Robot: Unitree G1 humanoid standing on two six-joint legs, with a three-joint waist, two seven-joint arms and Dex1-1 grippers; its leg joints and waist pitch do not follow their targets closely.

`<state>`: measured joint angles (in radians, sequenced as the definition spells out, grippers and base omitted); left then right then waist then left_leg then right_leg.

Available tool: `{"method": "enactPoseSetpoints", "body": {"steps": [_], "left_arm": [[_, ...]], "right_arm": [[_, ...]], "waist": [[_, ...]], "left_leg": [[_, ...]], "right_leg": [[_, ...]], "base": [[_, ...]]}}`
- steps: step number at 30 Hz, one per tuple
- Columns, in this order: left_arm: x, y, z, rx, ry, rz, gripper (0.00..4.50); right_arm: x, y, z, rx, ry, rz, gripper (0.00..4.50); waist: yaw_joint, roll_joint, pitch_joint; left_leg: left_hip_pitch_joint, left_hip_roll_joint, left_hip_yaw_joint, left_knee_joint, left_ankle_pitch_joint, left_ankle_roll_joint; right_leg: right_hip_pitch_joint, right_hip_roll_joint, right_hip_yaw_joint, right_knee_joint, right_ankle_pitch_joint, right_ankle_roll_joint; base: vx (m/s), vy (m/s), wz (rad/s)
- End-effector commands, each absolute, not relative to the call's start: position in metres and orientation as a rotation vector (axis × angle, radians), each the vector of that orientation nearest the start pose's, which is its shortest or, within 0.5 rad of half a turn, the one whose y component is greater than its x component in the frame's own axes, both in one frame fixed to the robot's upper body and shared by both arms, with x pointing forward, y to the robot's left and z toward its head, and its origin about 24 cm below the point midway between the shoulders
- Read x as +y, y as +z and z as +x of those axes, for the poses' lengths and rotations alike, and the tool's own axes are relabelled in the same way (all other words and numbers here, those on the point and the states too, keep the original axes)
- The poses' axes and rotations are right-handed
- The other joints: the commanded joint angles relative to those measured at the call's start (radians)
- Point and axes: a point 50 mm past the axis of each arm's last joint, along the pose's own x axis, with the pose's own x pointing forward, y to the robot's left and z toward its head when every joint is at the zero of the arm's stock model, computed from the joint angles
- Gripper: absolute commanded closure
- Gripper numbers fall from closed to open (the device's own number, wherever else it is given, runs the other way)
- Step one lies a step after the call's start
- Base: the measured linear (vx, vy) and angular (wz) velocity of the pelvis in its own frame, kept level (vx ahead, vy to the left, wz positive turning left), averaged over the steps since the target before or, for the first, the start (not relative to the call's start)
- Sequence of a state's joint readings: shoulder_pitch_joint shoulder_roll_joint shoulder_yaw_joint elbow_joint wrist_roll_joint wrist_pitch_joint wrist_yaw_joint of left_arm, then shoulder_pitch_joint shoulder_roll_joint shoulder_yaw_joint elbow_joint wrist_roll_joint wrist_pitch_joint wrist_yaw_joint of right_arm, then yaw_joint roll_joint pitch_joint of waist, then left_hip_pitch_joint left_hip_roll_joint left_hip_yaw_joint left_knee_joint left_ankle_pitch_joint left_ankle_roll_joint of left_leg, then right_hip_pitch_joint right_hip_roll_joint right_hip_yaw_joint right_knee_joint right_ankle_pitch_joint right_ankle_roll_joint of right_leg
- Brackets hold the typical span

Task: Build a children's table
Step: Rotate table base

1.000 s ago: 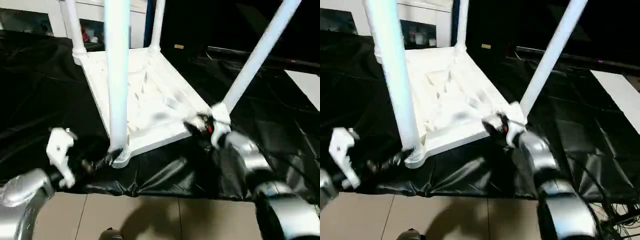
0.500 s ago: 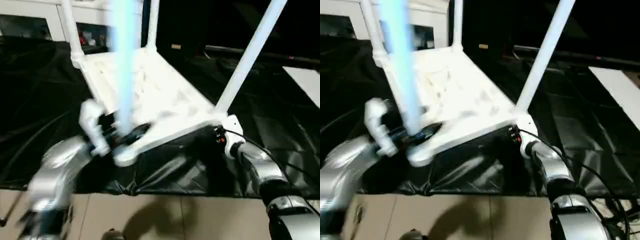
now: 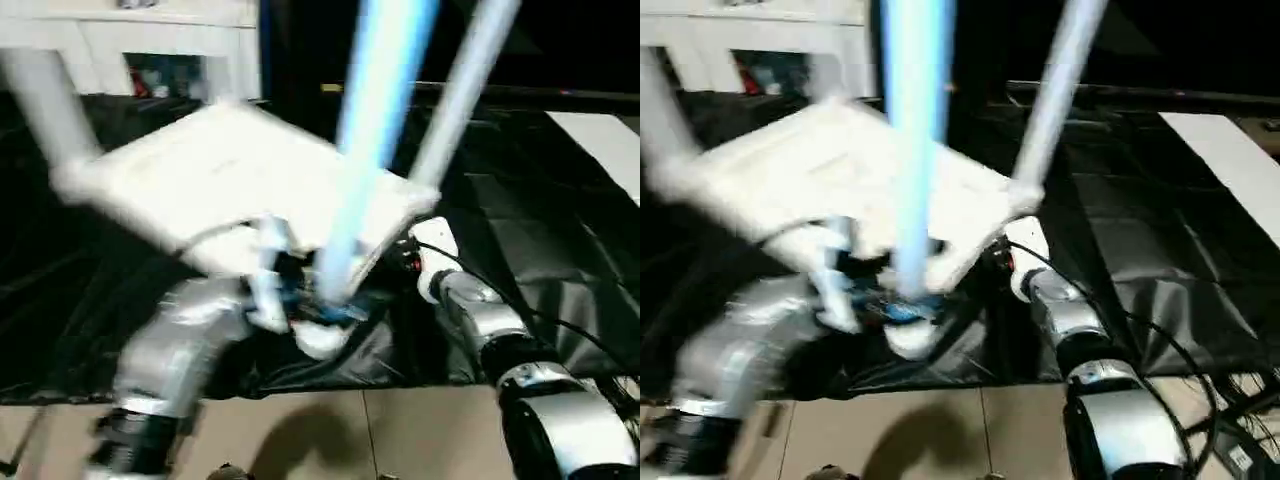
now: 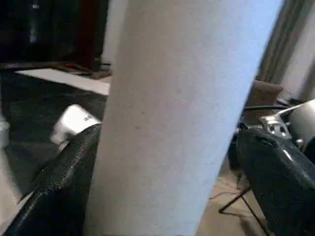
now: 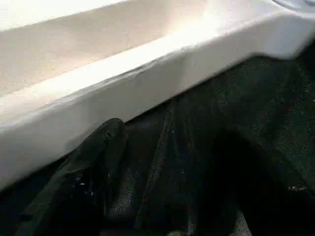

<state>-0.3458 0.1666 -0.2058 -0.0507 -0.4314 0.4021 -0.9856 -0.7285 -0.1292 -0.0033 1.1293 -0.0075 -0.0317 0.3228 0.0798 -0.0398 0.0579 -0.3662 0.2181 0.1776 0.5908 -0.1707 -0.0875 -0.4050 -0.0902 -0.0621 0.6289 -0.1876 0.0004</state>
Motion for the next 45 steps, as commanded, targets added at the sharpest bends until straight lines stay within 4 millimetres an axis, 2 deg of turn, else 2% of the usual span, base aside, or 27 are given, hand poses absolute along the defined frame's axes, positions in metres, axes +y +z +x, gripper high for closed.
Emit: {"method": "enactPoseSetpoints", "body": {"steps": [1,5,6,8,10,11,13,17,18,20,21,22,23,25,26,27,28,30,32,35,36,39,40,41,42,44,45], "left_arm": [[0.051,0.110,0.270,0.000,-1.375,-0.135,0.06],[0.057,0.108,0.295,-0.018,-1.232,-0.034,0.06],[0.061,0.108,0.302,-0.017,-1.189,-0.004,0.06],[0.066,0.109,0.310,-0.026,-1.159,0.034,0.06],[0.067,0.109,0.315,-0.020,-1.149,0.024,0.06],[0.069,0.109,0.318,-0.027,-1.135,0.029,0.06],[0.071,0.108,0.320,-0.025,-1.125,0.033,0.06],[0.083,0.102,0.321,0.011,-1.194,0.043,0.06],[0.093,0.099,0.321,0.035,-1.235,0.055,0.06],[0.106,0.095,0.322,0.071,-1.272,0.084,0.06],[0.122,0.090,0.324,0.123,-1.298,0.137,0.06],[0.126,0.089,0.325,0.136,-1.305,0.151,0.06],[0.132,0.087,0.326,0.157,-1.320,0.160,0.06],[0.139,0.085,0.327,0.188,-1.334,0.182,0.21],[0.146,0.082,0.329,0.224,-1.339,0.232,0.33],[0.150,0.080,0.331,0.246,-1.343,0.269,0.33],[0.155,0.078,0.332,0.285,-1.367,0.321,0.41],[0.157,0.076,0.333,0.315,-1.390,0.368,0.60],[0.160,0.073,0.335,0.346,-1.397,0.420,0.79],[0.161,0.073,0.337,0.379,-1.429,0.445,0.80],[0.161,0.073,0.338,0.394,-1.440,0.455,1.13],[0.161,0.073,0.340,0.412,-1.453,0.478,1.22],[0.160,0.072,0.341,0.415,-1.455,0.483,1.22],[0.160,0.071,0.341,0.414,-1.457,0.496,1.29],[0.159,0.071,0.342,0.415,-1.462,0.505,1.59],[0.157,0.071,0.343,0.415,-1.464,0.509,1.67],[0.156,0.071,0.343,0.418,-1.470,0.511,1.67]], "right_arm": [[-0.115,0.022,0.361,0.351,0.437,-0.125,1.10],[-0.111,0.024,0.362,0.327,0.441,-0.117,1.10],[-0.109,0.026,0.362,0.311,0.466,-0.092,1.10],[-0.111,0.029,0.364,0.297,0.468,-0.069,1.10],[-0.116,0.032,0.365,0.273,0.477,-0.058,1.10],[-0.119,0.034,0.366,0.267,0.472,-0.059,1.10],[-0.128,0.036,0.368,0.264,0.446,-0.064,1.10],[-0.149,0.038,0.368,0.270,0.429,-0.077,1.10],[-0.156,0.040,0.367,0.269,0.460,-0.090,1.10],[-0.163,0.041,0.364,0.269,0.515,-0.106,1.10],[-0.172,0.042,0.360,0.278,0.583,-0.147,1.10],[-0.174,0.042,0.359,0.281,0.601,-0.159,1.10],[-0.177,0.042,0.356,0.290,0.638,-0.173,1.10],[-0.180,0.042,0.353,0.302,0.687,-0.195,1.10],[-0.184,0.041,0.347,0.316,0.745,-0.221,1.10],[-0.187,0.042,0.343,0.329,0.790,-0.234,1.10],[-0.190,0.043,0.336,0.346,0.859,-0.258,1.10],[-0.195,0.045,0.328,0.357,0.925,-0.284,1.10],[-0.197,0.046,0.322,0.372,0.971,-0.299,1.10],[-0.199,0.052,0.313,0.392,1.037,-0.299,1.10],[-0.197,0.056,0.310,0.394,1.072,-0.292,0.81],[-0.195,0.062,0.302,0.414,1.142,-0.285,0.62],[-0.195,0.064,0.299,0.426,1.164,-0.287,0.62],[-0.195,0.065,0.296,0.438,1.183,-0.286,0.48],[-0.195,0.066,0.293,0.446,1.195,-0.288,0.32],[-0.195,0.068,0.290,0.453,1.205,-0.288,0.18],[-0.196,0.070,0.287,0.461,1.211,-0.285,0.18]], "waist": [[0.004,0.020,-0.069],[-0.001,0.024,-0.072],[-0.002,0.022,-0.073],[-0.002,0.026,-0.075],[0.000,0.028,-0.077],[0.001,0.035,-0.077],[0.008,0.033,-0.075],[0.014,0.035,-0.072],[0.015,0.040,-0.072],[0.016,0.038,-0.073],[0.018,0.039,-0.073],[0.019,0.040,-0.075],[0.018,0.048,-0.074],[0.016,0.047,-0.074],[0.016,0.054,-0.073],[0.018,0.051,-0.076],[0.019,0.054,-0.074],[0.023,0.056,-0.076],[0.026,0.051,-0.075],[0.033,0.046,-0.075],[0.035,0.047,-0.074],[0.038,0.047,-0.073],[0.037,0.053,-0.072],[0.039,0.050,-0.073],[0.039,0.053,-0.073],[0.038,0.052,-0.073],[0.038,0.059,-0.074]], "left_leg": [[0.005,0.004,0.000,-0.075,-0.274,-0.031],[0.008,0.002,0.001,-0.070,-0.257,-0.019],[0.003,0.002,0.000,-0.069,-0.229,-0.011],[0.005,0.002,0.002,-0.066,-0.212,0.003],[0.006,0.002,0.004,-0.063,-0.192,0.015],[0.007,0.003,0.003,-0.062,-0.189,0.016],[0.011,0.004,0.006,-0.062,-0.196,0.022],[0.011,0.004,0.006,-0.065,-0.231,0.010],[0.013,0.001,0.006,-0.065,-0.243,0.010],[0.008,0.001,0.007,-0.063,-0.226,0.012],[0.005,-0.001,0.008,-0.061,-0.218,0.023],[0.006,0.001,0.008,-0.060,-0.214,0.026],[0.006,0.001,0.007,-0.061,-0.217,0.026],[0.007,0.003,0.007,-0.061,-0.236,0.020],[0.008,0.002,0.006,-0.061,-0.241,0.020],[0.011,0.002,0.007,-0.059,-0.243,0.029],[0.008,0.000,0.005,-0.060,-0.234,0.039],[0.007,0.001,0.004,-0.059,-0.224,0.045],[0.008,0.002,0.006,-0.059,-0.221,0.050],[0.008,0.005,0.005,-0.060,-0.216,0.049],[0.008,0.005,0.005,-0.060,-0.221,0.049],[0.009,0.005,0.004,-0.062,-0.235,0.049],[0.006,0.006,0.002,-0.062,-0.234,0.044],[0.009,0.006,0.003,-0.062,-0.235,0.043],[0.009,0.007,0.002,-0.062,-0.235,0.040],[0.007,0.006,0.002,-0.062,-0.232,0.038],[0.008,0.006,0.002,-0.061,-0.234,0.035]], "right_leg": [[0.055,-0.037,0.035,-0.071,-0.148,-0.216],[0.054,-0.036,0.036,-0.072,-0.124,-0.215],[0.058,-0.037,0.036,-0.066,-0.088,-0.223],[0.057,-0.036,0.035,-0.063,-0.059,-0.238],[0.057,-0.037,0.035,-0.059,-0.028,-0.262],[0.057,-0.037,0.035,-0.057,-0.020,-0.268],[0.055,-0.036,0.035,-0.059,-0.020,-0.277],[0.055,-0.039,0.035,-0.065,-0.076,-0.271],[0.054,-0.036,0.034,-0.068,-0.089,-0.267],[0.060,-0.035,0.034,-0.063,-0.079,-0.264],[0.060,-0.033,0.033,-0.065,-0.082,-0.262],[0.059,-0.034,0.034,-0.062,-0.078,-0.261],[0.058,-0.034,0.033,-0.063,-0.083,-0.263],[0.058,-0.036,0.033,-0.063,-0.094,-0.270],[0.057,-0.034,0.032,-0.066,-0.101,-0.271],[0.058,-0.032,0.033,-0.067,-0.093,-0.266],[0.060,-0.030,0.033,-0.067,-0.080,-0.263],[0.062,-0.033,0.033,-0.065,-0.064,-0.265],[0.061,-0.033,0.033,-0.069,-0.063,-0.269],[0.061,-0.040,0.034,-0.069,-0.086,-0.269],[0.062,-0.040,0.034,-0.071,-0.101,-0.269],[0.061,-0.040,0.034,-0.076,-0.137,-0.256],[0.063,-0.043,0.034,-0.074,-0.142,-0.255],[0.061,-0.042,0.034,-0.079,-0.143,-0.252],[0.061,-0.042,0.035,-0.076,-0.134,-0.256],[0.062,-0.041,0.034,-0.077,-0.123,-0.256],[0.061,-0.041,0.034,-0.077,-0.119,-0.261]], "base": [[0.000,0.000,0.00],[0.000,0.000,0.00],[0.000,0.000,0.00],[0.000,0.000,0.00],[0.000,0.000,0.00],[0.000,0.000,0.00],[0.000,0.000,0.00],[0.000,0.000,0.00],[0.000,0.000,0.00],[0.000,0.000,0.00],[0.000,0.000,0.00],[0.000,0.000,0.00],[0.000,0.000,0.00],[0.000,0.000,0.00],[0.000,0.000,0.00],[0.000,0.000,0.00],[0.000,0.000,0.00],[0.000,0.000,0.00],[0.000,0.000,0.00],[0.000,0.000,0.00],[0.000,0.000,0.00],[0.000,0.000,0.00],[0.000,0.000,0.00],[0.000,0.000,0.00],[0.000,0.000,0.00],[0.000,0.000,0.00],[0.000,0.000,0.00]]}}
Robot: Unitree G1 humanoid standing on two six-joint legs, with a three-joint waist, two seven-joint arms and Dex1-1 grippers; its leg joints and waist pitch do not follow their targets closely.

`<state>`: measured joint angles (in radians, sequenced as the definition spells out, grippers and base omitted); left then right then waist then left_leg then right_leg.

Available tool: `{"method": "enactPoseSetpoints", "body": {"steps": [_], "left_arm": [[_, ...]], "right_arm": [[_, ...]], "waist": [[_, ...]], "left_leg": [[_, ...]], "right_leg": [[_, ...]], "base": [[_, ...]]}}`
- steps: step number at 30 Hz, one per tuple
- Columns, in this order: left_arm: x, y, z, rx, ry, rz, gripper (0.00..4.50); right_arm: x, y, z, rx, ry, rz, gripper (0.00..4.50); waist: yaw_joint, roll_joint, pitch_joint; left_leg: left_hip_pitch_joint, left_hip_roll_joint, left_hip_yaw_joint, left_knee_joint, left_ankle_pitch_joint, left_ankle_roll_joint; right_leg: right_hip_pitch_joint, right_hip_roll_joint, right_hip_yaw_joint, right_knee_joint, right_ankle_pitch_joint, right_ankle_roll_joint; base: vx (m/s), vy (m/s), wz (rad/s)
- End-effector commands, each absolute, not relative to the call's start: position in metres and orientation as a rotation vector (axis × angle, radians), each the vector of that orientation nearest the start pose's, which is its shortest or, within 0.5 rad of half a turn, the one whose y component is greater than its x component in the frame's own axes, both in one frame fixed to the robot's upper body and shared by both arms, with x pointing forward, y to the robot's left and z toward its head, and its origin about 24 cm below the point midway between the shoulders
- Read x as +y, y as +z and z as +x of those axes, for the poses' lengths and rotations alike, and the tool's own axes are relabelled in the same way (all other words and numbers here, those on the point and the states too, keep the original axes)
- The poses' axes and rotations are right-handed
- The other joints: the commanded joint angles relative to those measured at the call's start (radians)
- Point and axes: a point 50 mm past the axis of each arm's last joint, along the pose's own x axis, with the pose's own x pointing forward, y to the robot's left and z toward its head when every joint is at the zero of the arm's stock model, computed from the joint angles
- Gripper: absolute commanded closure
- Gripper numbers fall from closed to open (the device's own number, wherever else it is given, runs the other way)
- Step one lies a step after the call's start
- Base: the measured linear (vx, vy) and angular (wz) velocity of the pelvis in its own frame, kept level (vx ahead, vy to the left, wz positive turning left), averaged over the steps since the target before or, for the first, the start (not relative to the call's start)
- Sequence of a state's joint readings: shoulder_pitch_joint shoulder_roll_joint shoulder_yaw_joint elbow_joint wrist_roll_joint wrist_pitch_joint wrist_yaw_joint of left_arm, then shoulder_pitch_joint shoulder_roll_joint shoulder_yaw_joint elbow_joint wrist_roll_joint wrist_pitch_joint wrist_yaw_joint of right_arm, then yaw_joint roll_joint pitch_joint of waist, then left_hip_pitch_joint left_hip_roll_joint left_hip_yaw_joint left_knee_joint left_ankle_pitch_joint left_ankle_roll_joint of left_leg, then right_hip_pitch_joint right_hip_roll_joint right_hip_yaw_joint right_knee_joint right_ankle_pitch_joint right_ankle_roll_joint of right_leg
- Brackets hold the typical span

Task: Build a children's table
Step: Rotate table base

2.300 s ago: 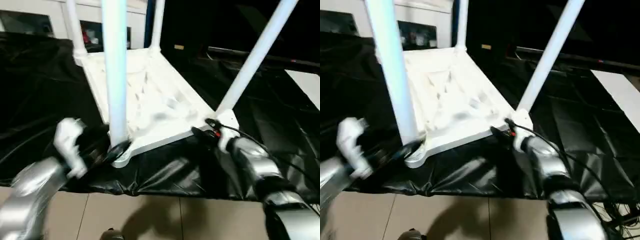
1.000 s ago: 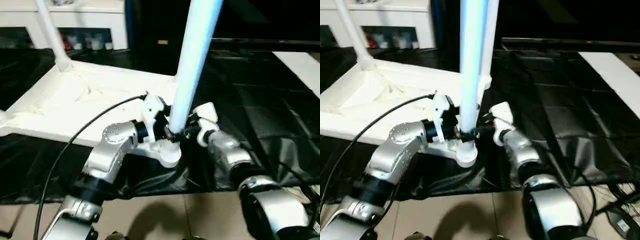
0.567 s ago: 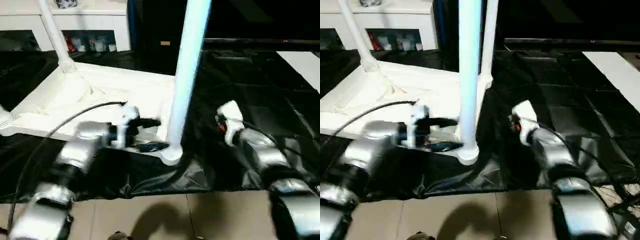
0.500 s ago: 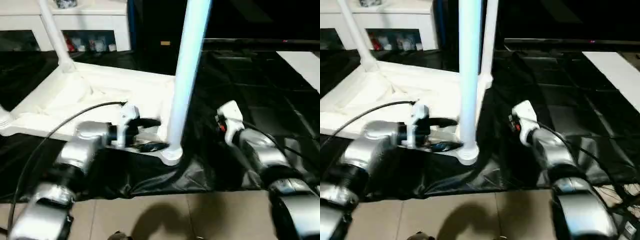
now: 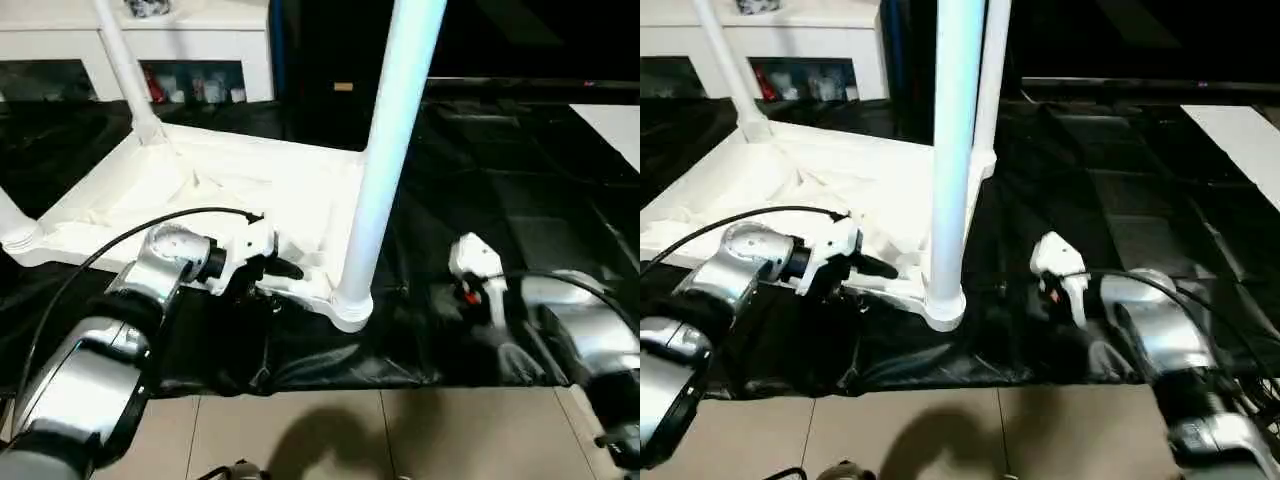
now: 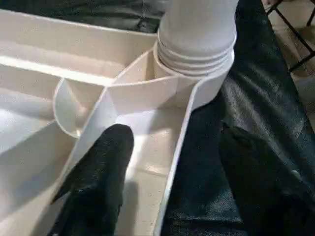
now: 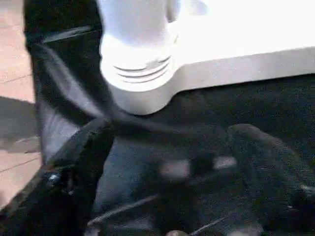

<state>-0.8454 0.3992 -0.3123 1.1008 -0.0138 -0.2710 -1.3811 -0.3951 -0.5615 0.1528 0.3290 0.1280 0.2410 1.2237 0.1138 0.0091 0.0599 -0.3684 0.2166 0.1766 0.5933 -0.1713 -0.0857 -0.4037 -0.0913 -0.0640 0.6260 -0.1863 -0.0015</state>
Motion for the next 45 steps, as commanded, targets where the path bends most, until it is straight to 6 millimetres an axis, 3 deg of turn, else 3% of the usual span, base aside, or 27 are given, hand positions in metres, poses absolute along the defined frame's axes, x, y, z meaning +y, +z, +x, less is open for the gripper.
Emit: {"method": "enactPoseSetpoints", "body": {"steps": [1,3,4,6,7,12,15,24,29,30,32,33,35,37,40,42,43,45], "left_arm": [[0.155,0.071,0.344,0.425,-1.475,0.520,1.91],[0.155,0.070,0.344,0.438,-1.484,0.536,2.05],[0.155,0.070,0.344,0.442,-1.486,0.542,2.08],[0.155,0.070,0.344,0.449,-1.486,0.547,2.10],[0.155,0.069,0.345,0.452,-1.484,0.552,2.36],[0.155,0.070,0.346,0.455,-1.478,0.557,2.56],[0.156,0.070,0.347,0.467,-1.474,0.567,2.96],[0.160,0.069,0.348,0.495,-1.451,0.587,3.55],[0.164,0.066,0.347,0.525,-1.427,0.553,4.03],[0.165,0.066,0.347,0.525,-1.420,0.521,4.10],[0.166,0.066,0.347,0.527,-1.414,0.472,4.20],[0.167,0.065,0.347,0.533,-1.414,0.456,4.28],[0.167,0.064,0.346,0.539,-1.413,0.422,4.30],[0.168,0.061,0.344,0.551,-1.400,0.352,4.42],[0.166,0.056,0.341,0.572,-1.408,0.305,4.49],[0.159,0.046,0.337,0.547,-1.397,0.326,4.49],[0.158,0.045,0.337,0.543,-1.393,0.332,4.49],[0.155,0.040,0.335,0.534,-1.378,0.345,4.49]], "right_arm": [[-0.196,0.071,0.284,0.469,1.215,-0.284,0.02],[-0.198,0.073,0.280,0.481,1.217,-0.284,0.00],[-0.198,0.073,0.279,0.485,1.217,-0.284,0.00],[-0.199,0.074,0.277,0.491,1.215,-0.283,0.00],[-0.200,0.075,0.275,0.496,1.214,-0.283,0.00],[-0.203,0.077,0.269,0.517,1.211,-0.282,0.00],[-0.204,0.078,0.266,0.528,1.207,-0.282,0.00],[-0.205,0.080,0.263,0.544,1.199,-0.285,0.00],[-0.204,0.080,0.263,0.542,1.200,-0.284,0.00],[-0.203,0.080,0.263,0.539,1.203,-0.283,0.00],[-0.201,0.080,0.263,0.533,1.208,-0.280,0.00],[-0.200,0.080,0.264,0.528,1.210,-0.279,0.00],[-0.197,0.080,0.265,0.510,1.209,-0.277,0.00],[-0.192,0.080,0.269,0.473,1.202,-0.267,0.00],[-0.186,0.079,0.277,0.431,1.165,-0.278,0.00],[-0.177,0.077,0.290,0.384,1.105,-0.288,0.00],[-0.176,0.076,0.292,0.379,1.098,-0.289,0.00],[-0.170,0.075,0.298,0.362,1.067,-0.299,0.00]], "waist": [[0.004,0.011,-0.077],[0.003,0.007,-0.076],[0.004,0.013,-0.077],[0.003,0.014,-0.076],[0.002,0.018,-0.075],[0.001,0.015,-0.075],[-0.002,0.024,-0.075],[-0.001,0.027,-0.074],[-0.002,0.026,-0.074],[-0.003,0.019,-0.075],[-0.003,0.023,-0.075],[-0.007,0.016,-0.075],[-0.008,0.015,-0.075],[-0.015,0.010,-0.075],[-0.018,0.013,-0.076],[-0.020,0.004,-0.074],[-0.021,0.010,-0.074],[-0.018,0.008,-0.073]], "left_leg": [[0.012,0.008,0.002,-0.063,-0.236,0.031],[0.011,0.007,0.002,-0.064,-0.239,0.032],[0.012,0.008,0.000,-0.064,-0.242,0.027],[0.012,0.007,0.000,-0.064,-0.247,0.024],[0.011,0.006,0.000,-0.064,-0.250,0.023],[0.008,0.004,0.000,-0.062,-0.234,0.027],[0.009,0.005,0.000,-0.062,-0.235,0.028],[0.010,0.005,-0.001,-0.062,-0.243,0.026],[0.009,0.004,-0.001,-0.062,-0.237,0.028],[0.008,0.004,0.000,-0.062,-0.235,0.030],[0.008,0.004,0.000,-0.062,-0.230,0.032],[0.006,0.004,0.000,-0.063,-0.221,0.035],[0.004,0.004,-0.001,-0.062,-0.215,0.038],[0.001,0.002,0.000,-0.061,-0.197,0.045],[0.002,0.002,0.001,-0.060,-0.185,0.050],[0.001,0.003,0.001,-0.061,-0.185,0.053],[0.004,0.003,0.001,-0.062,-0.195,0.048],[0.005,0.005,0.002,-0.063,-0.201,0.047]], "right_leg": [[0.061,-0.041,0.036,-0.073,-0.111,-0.264],[0.063,-0.039,0.036,-0.075,-0.106,-0.263],[0.063,-0.040,0.036,-0.076,-0.110,-0.261],[0.063,-0.041,0.035,-0.076,-0.114,-0.265],[0.063,-0.040,0.035,-0.077,-0.121,-0.264],[0.067,-0.041,0.035,-0.079,-0.137,-0.255],[0.065,-0.040,0.035,-0.082,-0.148,-0.255],[0.064,-0.039,0.034,-0.084,-0.161,-0.250],[0.064,-0.040,0.034,-0.084,-0.155,-0.251],[0.065,-0.040,0.034,-0.085,-0.159,-0.250],[0.064,-0.041,0.034,-0.084,-0.166,-0.250],[0.065,-0.040,0.034,-0.084,-0.154,-0.254],[0.067,-0.041,0.033,-0.082,-0.148,-0.255],[0.067,-0.043,0.032,-0.080,-0.137,-0.259],[0.063,-0.044,0.032,-0.081,-0.143,-0.265],[0.062,-0.046,0.032,-0.080,-0.150,-0.268],[0.059,-0.046,0.032,-0.083,-0.173,-0.265],[0.058,-0.045,0.034,-0.081,-0.180,-0.262]], "base": [[0.000,0.000,0.00],[0.000,0.000,0.00],[0.000,0.000,0.00],[0.000,0.000,0.00],[0.000,0.000,0.00],[0.000,0.000,0.00],[0.000,0.000,0.00],[0.000,0.000,0.00],[0.000,0.000,0.00],[0.000,0.000,0.00],[0.000,0.000,0.00],[0.000,0.000,0.00],[0.000,0.000,0.00],[0.000,0.000,0.00],[0.000,0.000,0.00],[0.000,0.000,0.00],[0.000,0.000,0.00],[0.000,0.000,0.00]]}}
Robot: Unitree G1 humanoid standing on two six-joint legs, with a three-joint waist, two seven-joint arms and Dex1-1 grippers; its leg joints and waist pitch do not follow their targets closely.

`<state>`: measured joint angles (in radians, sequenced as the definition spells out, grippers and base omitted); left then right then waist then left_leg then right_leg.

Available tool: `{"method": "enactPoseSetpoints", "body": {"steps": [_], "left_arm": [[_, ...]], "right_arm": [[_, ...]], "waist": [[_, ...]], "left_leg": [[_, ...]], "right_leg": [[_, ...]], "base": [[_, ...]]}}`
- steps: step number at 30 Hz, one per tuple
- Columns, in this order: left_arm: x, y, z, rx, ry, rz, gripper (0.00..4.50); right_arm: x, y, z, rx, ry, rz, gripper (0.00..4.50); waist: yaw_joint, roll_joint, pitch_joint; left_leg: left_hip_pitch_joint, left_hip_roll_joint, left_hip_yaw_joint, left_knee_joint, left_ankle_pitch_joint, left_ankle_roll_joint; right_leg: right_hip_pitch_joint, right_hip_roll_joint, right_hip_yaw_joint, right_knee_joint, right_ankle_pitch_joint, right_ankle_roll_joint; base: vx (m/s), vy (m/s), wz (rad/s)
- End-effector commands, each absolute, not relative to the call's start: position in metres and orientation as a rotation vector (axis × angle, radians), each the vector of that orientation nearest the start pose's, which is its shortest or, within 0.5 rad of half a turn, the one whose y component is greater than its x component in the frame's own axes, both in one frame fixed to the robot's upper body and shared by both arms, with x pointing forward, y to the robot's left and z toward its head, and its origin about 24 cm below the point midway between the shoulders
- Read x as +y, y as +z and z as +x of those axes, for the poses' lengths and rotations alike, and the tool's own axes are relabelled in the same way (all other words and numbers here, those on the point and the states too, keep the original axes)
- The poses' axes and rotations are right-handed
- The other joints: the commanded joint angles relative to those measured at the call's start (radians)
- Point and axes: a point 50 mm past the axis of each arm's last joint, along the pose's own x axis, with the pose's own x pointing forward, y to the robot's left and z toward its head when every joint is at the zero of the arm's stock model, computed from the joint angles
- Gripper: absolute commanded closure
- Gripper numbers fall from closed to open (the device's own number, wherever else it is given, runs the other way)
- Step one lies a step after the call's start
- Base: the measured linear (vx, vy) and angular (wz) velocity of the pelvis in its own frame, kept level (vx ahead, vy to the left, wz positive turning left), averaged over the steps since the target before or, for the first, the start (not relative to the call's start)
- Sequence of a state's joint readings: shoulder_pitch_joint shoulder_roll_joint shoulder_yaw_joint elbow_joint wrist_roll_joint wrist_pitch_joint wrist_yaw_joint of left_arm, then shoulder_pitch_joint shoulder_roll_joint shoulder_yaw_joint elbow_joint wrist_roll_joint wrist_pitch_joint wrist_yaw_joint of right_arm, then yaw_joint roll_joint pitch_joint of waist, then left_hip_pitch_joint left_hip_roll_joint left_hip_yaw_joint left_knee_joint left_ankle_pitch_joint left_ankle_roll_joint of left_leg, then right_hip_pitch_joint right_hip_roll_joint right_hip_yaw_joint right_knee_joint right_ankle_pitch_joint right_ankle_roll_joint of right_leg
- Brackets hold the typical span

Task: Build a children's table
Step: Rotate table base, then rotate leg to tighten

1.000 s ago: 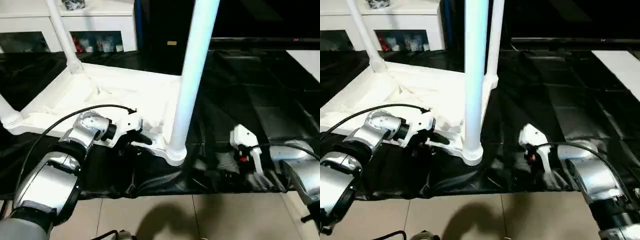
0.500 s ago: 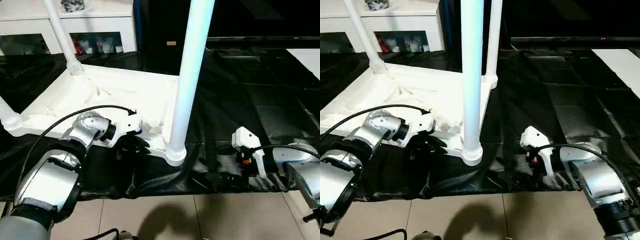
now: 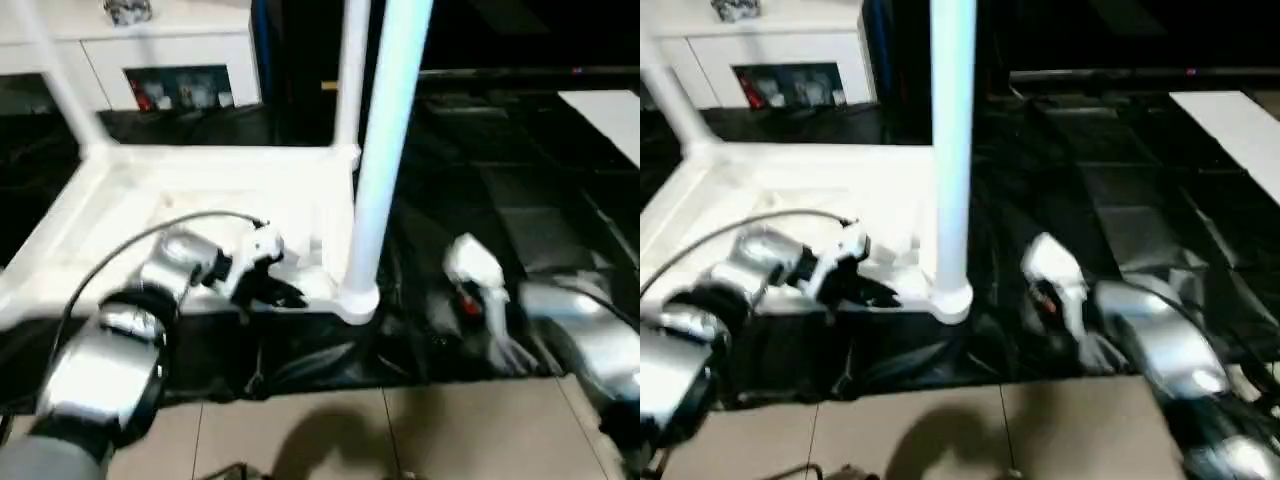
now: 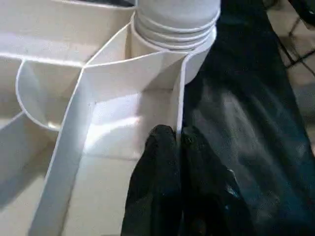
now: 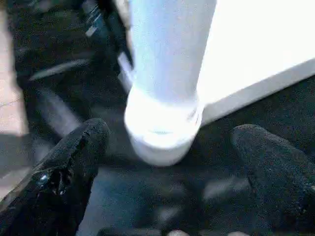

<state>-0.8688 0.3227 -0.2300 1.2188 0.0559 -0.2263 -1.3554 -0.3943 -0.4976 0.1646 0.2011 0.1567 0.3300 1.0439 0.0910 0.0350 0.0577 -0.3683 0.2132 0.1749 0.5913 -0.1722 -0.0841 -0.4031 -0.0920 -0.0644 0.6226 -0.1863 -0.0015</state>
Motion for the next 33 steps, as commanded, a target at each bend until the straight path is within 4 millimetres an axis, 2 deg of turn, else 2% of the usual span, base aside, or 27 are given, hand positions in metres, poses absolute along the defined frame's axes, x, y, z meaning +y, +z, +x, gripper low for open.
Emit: {"method": "enactPoseSetpoints", "body": {"steps": [1,2,3,4,5,6,8,9,10,11,12,13,14,16,17,18,27,33], "left_arm": [[0.152,0.038,0.335,0.527,-1.364,0.350,4.49],[0.148,0.036,0.335,0.519,-1.344,0.357,4.49],[0.148,0.036,0.335,0.517,-1.339,0.359,4.49],[0.146,0.034,0.336,0.518,-1.319,0.361,4.49],[0.144,0.034,0.336,0.515,-1.308,0.355,4.49],[0.143,0.033,0.336,0.513,-1.300,0.350,4.49],[0.141,0.032,0.336,0.509,-1.289,0.341,4.49],[0.139,0.031,0.335,0.505,-1.283,0.337,4.49],[0.139,0.029,0.334,0.508,-1.278,0.333,4.50],[0.139,0.028,0.333,0.508,-1.276,0.333,4.50],[0.139,0.028,0.332,0.507,-1.271,0.335,4.50],[0.139,0.028,0.332,0.507,-1.271,0.335,4.50],[0.139,0.028,0.332,0.506,-1.268,0.337,4.50],[0.139,0.028,0.332,0.505,-1.265,0.339,4.50],[0.139,0.028,0.332,0.504,-1.265,0.339,4.50],[0.141,0.029,0.333,0.504,-1.260,0.348,4.50],[0.144,0.033,0.334,0.503,-1.244,0.350,4.50],[0.146,0.035,0.337,0.500,-1.215,0.352,4.50]], "right_arm": [[-0.166,0.073,0.303,0.347,1.028,-0.304,0.00],[-0.159,0.072,0.307,0.335,1.015,-0.280,0.00],[-0.157,0.072,0.308,0.332,1.017,-0.272,0.00],[-0.151,0.072,0.309,0.323,1.039,-0.249,0.00],[-0.149,0.071,0.308,0.321,1.057,-0.253,0.00],[-0.147,0.071,0.308,0.319,1.071,-0.256,0.00],[-0.143,0.069,0.308,0.317,1.093,-0.260,0.00],[-0.138,0.067,0.311,0.313,1.104,-0.265,0.00],[-0.136,0.065,0.313,0.309,1.103,-0.268,0.17],[-0.135,0.064,0.316,0.305,1.095,-0.282,0.27],[-0.134,0.062,0.320,0.300,1.084,-0.304,0.34],[-0.134,0.062,0.320,0.300,1.084,-0.304,0.34],[-0.133,0.061,0.321,0.299,1.079,-0.311,0.47],[-0.133,0.061,0.324,0.296,1.061,-0.310,0.60],[-0.133,0.062,0.325,0.296,1.056,-0.308,0.77],[-0.132,0.061,0.327,0.298,1.053,-0.316,0.79],[-0.133,0.055,0.334,0.309,1.025,-0.341,1.56],[-0.132,0.050,0.337,0.312,1.013,-0.352,1.76]], "waist": [[0.007,-0.020,-0.073],[0.006,-0.024,-0.072],[0.005,-0.020,-0.072],[0.005,-0.024,-0.070],[0.005,-0.023,-0.068],[0.008,-0.028,-0.069],[0.007,-0.024,-0.069],[0.005,-0.027,-0.070],[0.004,-0.034,-0.068],[0.003,-0.030,-0.069],[0.001,-0.035,-0.068],[0.002,-0.032,-0.070],[0.000,-0.032,-0.068],[0.001,-0.032,-0.070],[0.001,-0.037,-0.071],[0.003,-0.034,-0.071],[-0.003,-0.032,-0.069],[-0.006,-0.033,-0.069]], "left_leg": [[0.006,0.010,0.003,-0.062,-0.196,0.044],[0.005,0.009,0.003,-0.063,-0.194,0.043],[0.005,0.009,0.002,-0.063,-0.195,0.041],[0.009,0.010,0.004,-0.064,-0.220,0.038],[0.006,0.009,0.003,-0.065,-0.223,0.039],[0.007,0.011,0.002,-0.066,-0.220,0.041],[0.008,0.012,0.002,-0.068,-0.223,0.039],[0.007,0.011,0.001,-0.069,-0.229,0.036],[0.006,0.010,0.002,-0.069,-0.231,0.035],[0.005,0.010,0.001,-0.069,-0.229,0.034],[0.004,0.009,0.001,-0.069,-0.229,0.035],[0.004,0.011,0.000,-0.069,-0.229,0.032],[0.006,0.009,0.002,-0.070,-0.232,0.033],[0.005,0.010,0.002,-0.070,-0.219,0.035],[0.005,0.010,0.002,-0.070,-0.216,0.037],[0.005,0.010,0.001,-0.070,-0.211,0.040],[0.006,0.010,0.002,-0.071,-0.243,0.034],[0.005,0.010,0.002,-0.072,-0.243,0.036]], "right_leg": [[0.057,-0.047,0.035,-0.076,-0.178,-0.256],[0.056,-0.046,0.035,-0.078,-0.181,-0.253],[0.055,-0.047,0.034,-0.076,-0.184,-0.254],[0.054,-0.046,0.035,-0.081,-0.213,-0.245],[0.055,-0.046,0.035,-0.081,-0.220,-0.241],[0.056,-0.049,0.036,-0.080,-0.230,-0.232],[0.053,-0.048,0.037,-0.083,-0.230,-0.226],[0.053,-0.050,0.037,-0.081,-0.226,-0.227],[0.053,-0.049,0.036,-0.083,-0.234,-0.224],[0.052,-0.052,0.037,-0.083,-0.246,-0.221],[0.052,-0.050,0.036,-0.085,-0.253,-0.217],[0.052,-0.054,0.036,-0.082,-0.255,-0.220],[0.050,-0.049,0.037,-0.086,-0.264,-0.214],[0.052,-0.049,0.038,-0.082,-0.231,-0.218],[0.053,-0.047,0.038,-0.081,-0.221,-0.219],[0.052,-0.048,0.038,-0.078,-0.207,-0.224],[0.050,-0.048,0.038,-0.082,-0.240,-0.223],[0.051,-0.046,0.038,-0.081,-0.225,-0.228]], "base": [[0.000,0.000,0.00],[0.000,0.000,0.00],[0.000,0.000,0.00],[0.000,0.000,0.00],[0.000,0.000,0.00],[0.000,0.000,0.00],[0.000,0.000,0.00],[0.000,0.000,0.00],[0.000,0.000,0.00],[0.000,0.000,0.00],[0.000,0.000,0.00],[0.000,0.000,0.00],[0.000,0.000,0.00],[0.000,0.000,0.00],[0.000,0.000,0.00],[0.000,0.000,0.00],[0.000,0.000,0.00],[0.000,0.000,0.00]]}}
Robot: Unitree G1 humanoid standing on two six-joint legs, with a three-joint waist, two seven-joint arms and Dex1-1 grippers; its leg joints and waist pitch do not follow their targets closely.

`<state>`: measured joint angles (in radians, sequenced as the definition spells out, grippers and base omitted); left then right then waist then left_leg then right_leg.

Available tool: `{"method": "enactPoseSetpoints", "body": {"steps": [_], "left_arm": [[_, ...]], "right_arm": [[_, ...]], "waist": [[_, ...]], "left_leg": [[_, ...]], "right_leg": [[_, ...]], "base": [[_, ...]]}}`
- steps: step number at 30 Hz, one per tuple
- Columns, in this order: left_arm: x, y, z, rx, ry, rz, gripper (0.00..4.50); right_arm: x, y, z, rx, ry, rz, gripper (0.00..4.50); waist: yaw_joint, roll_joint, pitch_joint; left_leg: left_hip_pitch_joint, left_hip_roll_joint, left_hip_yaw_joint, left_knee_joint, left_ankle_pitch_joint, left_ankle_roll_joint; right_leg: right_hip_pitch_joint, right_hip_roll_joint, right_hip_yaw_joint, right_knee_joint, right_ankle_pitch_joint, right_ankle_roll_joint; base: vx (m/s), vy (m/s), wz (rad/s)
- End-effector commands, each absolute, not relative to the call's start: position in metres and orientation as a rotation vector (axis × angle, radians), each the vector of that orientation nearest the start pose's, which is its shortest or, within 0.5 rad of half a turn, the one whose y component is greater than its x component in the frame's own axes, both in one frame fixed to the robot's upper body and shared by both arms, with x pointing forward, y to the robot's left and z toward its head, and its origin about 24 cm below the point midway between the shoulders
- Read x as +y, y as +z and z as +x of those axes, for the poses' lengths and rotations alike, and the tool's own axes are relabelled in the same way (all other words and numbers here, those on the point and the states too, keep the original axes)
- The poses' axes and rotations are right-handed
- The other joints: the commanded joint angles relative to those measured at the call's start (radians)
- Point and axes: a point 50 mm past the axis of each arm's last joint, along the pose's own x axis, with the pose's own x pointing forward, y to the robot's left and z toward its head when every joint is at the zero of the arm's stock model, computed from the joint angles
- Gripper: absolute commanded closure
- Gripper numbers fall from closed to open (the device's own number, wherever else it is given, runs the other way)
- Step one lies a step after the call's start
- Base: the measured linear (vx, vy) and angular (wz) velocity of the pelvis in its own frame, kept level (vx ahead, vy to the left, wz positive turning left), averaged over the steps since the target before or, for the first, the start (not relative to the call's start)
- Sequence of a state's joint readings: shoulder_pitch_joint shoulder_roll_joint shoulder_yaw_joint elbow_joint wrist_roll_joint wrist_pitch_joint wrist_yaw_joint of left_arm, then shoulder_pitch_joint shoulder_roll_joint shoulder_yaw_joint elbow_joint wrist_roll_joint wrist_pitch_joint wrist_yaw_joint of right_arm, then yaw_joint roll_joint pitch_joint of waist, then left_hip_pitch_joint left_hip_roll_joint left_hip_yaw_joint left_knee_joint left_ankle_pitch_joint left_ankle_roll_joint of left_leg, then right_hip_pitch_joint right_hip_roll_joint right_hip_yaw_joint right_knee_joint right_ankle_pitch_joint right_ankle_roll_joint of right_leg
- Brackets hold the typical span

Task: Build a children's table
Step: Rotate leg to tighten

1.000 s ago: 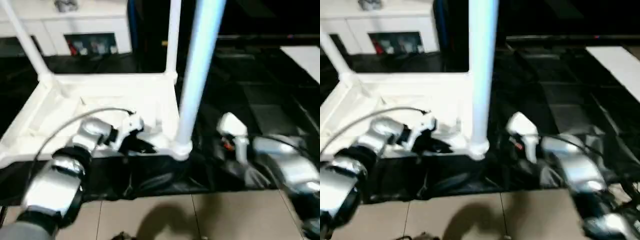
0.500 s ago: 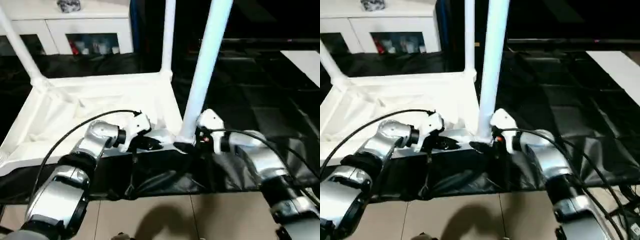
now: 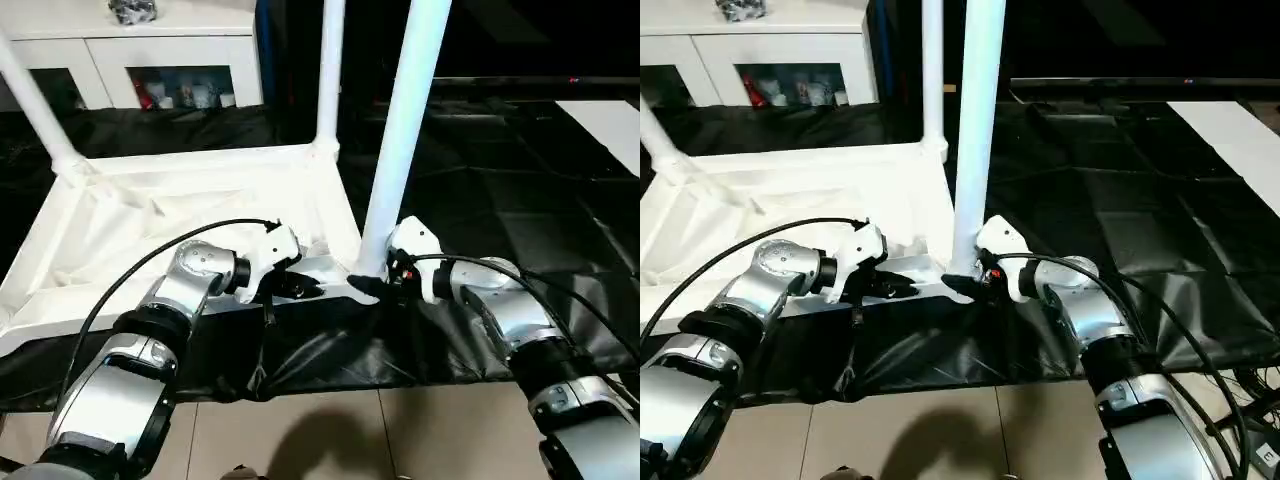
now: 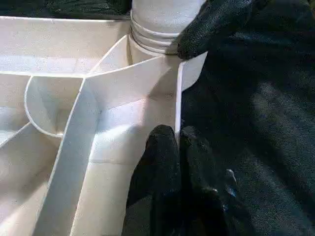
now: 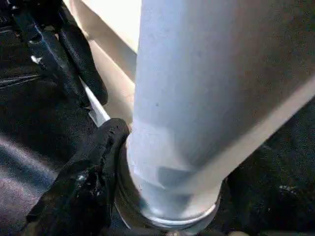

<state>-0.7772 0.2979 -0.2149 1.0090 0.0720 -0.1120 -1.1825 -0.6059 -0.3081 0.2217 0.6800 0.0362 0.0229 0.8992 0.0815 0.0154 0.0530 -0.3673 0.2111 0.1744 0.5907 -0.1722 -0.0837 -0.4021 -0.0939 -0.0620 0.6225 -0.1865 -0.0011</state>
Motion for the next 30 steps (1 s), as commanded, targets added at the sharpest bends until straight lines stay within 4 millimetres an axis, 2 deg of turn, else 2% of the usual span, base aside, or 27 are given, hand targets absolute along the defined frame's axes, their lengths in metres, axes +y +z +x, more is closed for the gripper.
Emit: {"method": "enactPoseSetpoints", "body": {"steps": [1,5,9,10,12,13,14,16,17,18,20,23,24,26,27,29,30], "left_arm": [[0.146,0.036,0.338,0.498,-1.209,0.350,4.50],[0.144,0.037,0.342,0.490,-1.154,0.351,4.50],[0.131,0.035,0.346,0.479,-1.075,0.355,4.50],[0.114,0.034,0.347,0.463,-1.035,0.309,4.50],[0.094,0.032,0.347,0.447,-1.017,0.287,4.50],[0.093,0.032,0.347,0.446,-1.017,0.286,4.50],[0.087,0.031,0.346,0.441,-1.010,0.281,4.50],[0.067,0.028,0.343,0.438,-1.006,0.287,4.50],[0.064,0.027,0.343,0.437,-1.004,0.290,4.50],[0.061,0.027,0.342,0.434,-1.003,0.306,4.50],[0.060,0.027,0.342,0.432,-0.999,0.319,4.50],[0.062,0.027,0.343,0.428,-0.993,0.330,4.50],[0.063,0.027,0.343,0.428,-0.991,0.330,4.50],[0.070,0.029,0.342,0.413,-1.021,0.336,4.50],[0.074,0.030,0.341,0.399,-1.048,0.340,4.50],[0.081,0.032,0.339,0.382,-1.099,0.333,4.50],[0.083,0.033,0.337,0.364,-1.135,0.327,4.50]], "right_arm": [[-0.131,0.049,0.337,0.312,1.012,-0.353,1.76],[-0.129,0.042,0.336,0.321,0.998,-0.339,1.77],[-0.124,0.028,0.333,0.340,0.873,-0.283,1.77],[-0.112,0.020,0.332,0.334,0.756,-0.203,1.77],[-0.094,0.014,0.332,0.332,0.660,-0.112,1.77],[-0.093,0.014,0.332,0.333,0.657,-0.110,1.77],[-0.087,0.012,0.331,0.338,0.634,-0.091,1.77],[-0.051,0.015,0.330,0.310,0.646,-0.027,1.77],[-0.044,0.017,0.330,0.298,0.653,-0.020,1.77],[-0.034,0.023,0.330,0.267,0.677,-0.019,1.77],[-0.030,0.026,0.330,0.244,0.691,-0.038,1.77],[-0.035,0.031,0.333,0.198,0.698,-0.067,1.77],[-0.036,0.032,0.333,0.190,0.695,-0.069,1.24],[-0.053,0.033,0.336,0.174,0.710,-0.057,1.10],[-0.062,0.035,0.337,0.164,0.732,-0.053,0.92],[-0.077,0.039,0.337,0.141,0.780,-0.074,0.70],[-0.085,0.040,0.337,0.142,0.803,-0.101,0.64]], "waist": [[0.003,-0.010,-0.064],[0.000,-0.010,-0.064],[-0.002,-0.010,-0.062],[-0.004,0.000,-0.061],[-0.006,-0.001,-0.061],[-0.008,-0.005,-0.062],[-0.007,0.000,-0.062],[-0.013,0.009,-0.062],[-0.014,0.008,-0.061],[-0.017,0.015,-0.062],[-0.021,0.013,-0.061],[-0.023,0.012,-0.060],[-0.023,0.013,-0.061],[-0.023,0.014,-0.061],[-0.024,0.011,-0.062],[-0.022,0.009,-0.065],[-0.021,0.009,-0.068]], "left_leg": [[0.004,0.012,0.002,-0.072,-0.247,0.035],[0.005,0.012,0.002,-0.073,-0.261,0.029],[0.008,0.012,0.001,-0.075,-0.271,0.021],[0.009,0.014,0.002,-0.077,-0.279,0.018],[0.013,0.013,0.000,-0.081,-0.290,0.004],[0.012,0.011,-0.001,-0.082,-0.293,0.005],[0.012,0.009,-0.002,-0.082,-0.294,0.007],[0.013,0.008,-0.001,-0.083,-0.318,0.009],[0.013,0.006,-0.002,-0.084,-0.328,0.008],[0.015,0.005,-0.005,-0.086,-0.353,0.004],[0.017,0.005,-0.007,-0.088,-0.384,0.005],[0.017,0.006,-0.008,-0.091,-0.407,0.005],[0.016,0.006,-0.009,-0.092,-0.403,0.007],[0.016,0.007,-0.008,-0.092,-0.404,0.010],[0.012,0.007,-0.009,-0.093,-0.399,0.017],[0.010,0.009,-0.008,-0.091,-0.378,0.031],[0.008,0.009,-0.004,-0.088,-0.342,0.041]], "right_leg": [[0.049,-0.045,0.035,-0.081,-0.227,-0.230],[0.048,-0.045,0.036,-0.083,-0.242,-0.230],[0.046,-0.045,0.037,-0.087,-0.263,-0.224],[0.042,-0.046,0.040,-0.087,-0.267,-0.227],[0.041,-0.044,0.038,-0.091,-0.273,-0.221],[0.043,-0.044,0.036,-0.092,-0.284,-0.216],[0.044,-0.044,0.036,-0.093,-0.289,-0.212],[0.039,-0.044,0.037,-0.102,-0.321,-0.197],[0.040,-0.043,0.037,-0.104,-0.337,-0.190],[0.040,-0.043,0.034,-0.108,-0.369,-0.180],[0.038,-0.042,0.033,-0.112,-0.399,-0.167],[0.038,-0.043,0.034,-0.115,-0.410,-0.159],[0.039,-0.043,0.034,-0.114,-0.402,-0.161],[0.038,-0.044,0.034,-0.115,-0.395,-0.162],[0.042,-0.043,0.034,-0.114,-0.383,-0.165],[0.045,-0.044,0.035,-0.110,-0.344,-0.173],[0.048,-0.043,0.036,-0.106,-0.291,-0.186]], "base": [[0.000,0.000,0.00],[0.000,0.000,0.00],[0.000,0.000,0.00],[0.000,0.000,0.00],[0.000,0.000,0.00],[0.000,0.000,0.00],[0.000,0.000,0.00],[0.000,0.000,0.00],[0.000,0.000,0.00],[0.000,0.000,0.00],[0.000,0.000,0.00],[0.000,0.000,0.00],[0.000,0.000,0.00],[0.000,0.000,0.00],[0.000,0.000,0.00],[0.000,0.000,0.00],[0.000,0.000,0.00]]}}
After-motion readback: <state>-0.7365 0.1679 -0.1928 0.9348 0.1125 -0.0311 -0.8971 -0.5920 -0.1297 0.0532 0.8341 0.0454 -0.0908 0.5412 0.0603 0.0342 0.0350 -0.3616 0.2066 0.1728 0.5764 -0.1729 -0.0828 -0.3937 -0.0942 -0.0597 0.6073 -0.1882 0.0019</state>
